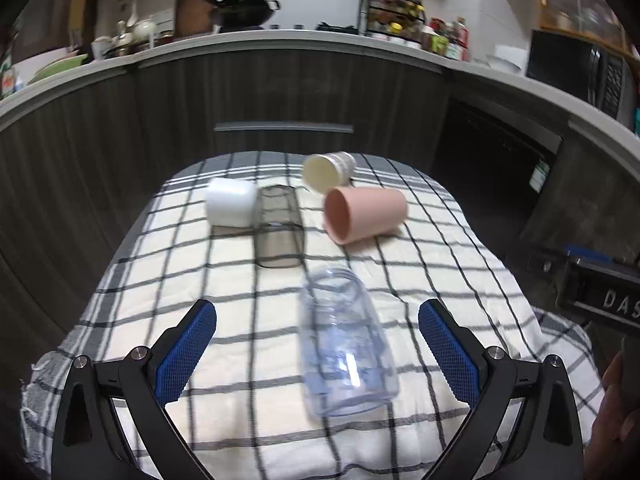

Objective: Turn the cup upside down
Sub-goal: 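Lower the clear cup and close the left gripper around its body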

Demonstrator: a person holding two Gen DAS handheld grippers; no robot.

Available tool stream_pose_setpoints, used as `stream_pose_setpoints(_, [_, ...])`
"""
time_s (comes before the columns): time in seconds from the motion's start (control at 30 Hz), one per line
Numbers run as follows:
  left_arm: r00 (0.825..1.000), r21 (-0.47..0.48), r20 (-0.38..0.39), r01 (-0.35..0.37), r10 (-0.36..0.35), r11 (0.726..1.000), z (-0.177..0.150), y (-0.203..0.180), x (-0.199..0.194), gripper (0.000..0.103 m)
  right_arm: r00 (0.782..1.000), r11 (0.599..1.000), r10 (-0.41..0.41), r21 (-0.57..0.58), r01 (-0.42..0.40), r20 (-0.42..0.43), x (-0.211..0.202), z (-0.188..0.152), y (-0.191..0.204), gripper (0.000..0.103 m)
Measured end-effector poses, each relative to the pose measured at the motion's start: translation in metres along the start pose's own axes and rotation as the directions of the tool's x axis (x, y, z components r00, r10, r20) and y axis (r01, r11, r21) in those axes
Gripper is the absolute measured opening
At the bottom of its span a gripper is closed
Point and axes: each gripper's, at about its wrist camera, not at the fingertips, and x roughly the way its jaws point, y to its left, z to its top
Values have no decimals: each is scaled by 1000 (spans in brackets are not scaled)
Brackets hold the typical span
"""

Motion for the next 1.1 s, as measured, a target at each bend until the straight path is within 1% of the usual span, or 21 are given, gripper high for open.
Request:
stream_pose_setpoints(0.1, [1000,10,-3,19,-19,1000,-9,-10,9,103,999,1000,-25,-9,25,36,-3,-5,-8,87])
stream_pose_setpoints(0.17, [999,0,23,23,-23,1000,-13,-12,10,103,999,999,-35,-3,35,40,-1,-8,-15,89])
stream_pose_setpoints(0.3, [996,12,91,-16,15,1000,-21,-18,16,103,999,999,-30,31,30,22,11,-14,-28,89])
stream_pose_setpoints(0.47, [992,71,114,-61,53,996,-36,-32,31,103,1000,997,-27,67,26,11,24,-20,-39,89])
stream_pose_setpoints(0.57, [992,55,102,-75,69,996,-40,-32,40,103,1000,996,-20,88,21,-10,34,-23,-44,89])
stream_pose_setpoints(0.67, [989,40,98,-111,107,993,-43,-29,46,103,999,994,-10,110,13,-31,40,-25,-48,89])
stream_pose_setpoints(0.77, [992,35,66,-110,107,993,-47,-29,54,102,999,992,-6,129,12,-49,46,-26,-52,89])
stream_pose_setpoints(0.9, [993,30,53,-103,101,994,-51,-30,59,102,997,990,-2,140,12,-72,51,-28,-54,89])
stream_pose_setpoints(1.1, [994,13,33,-105,105,994,-55,-27,64,93,996,992,-10,124,21,-87,54,-28,-51,89])
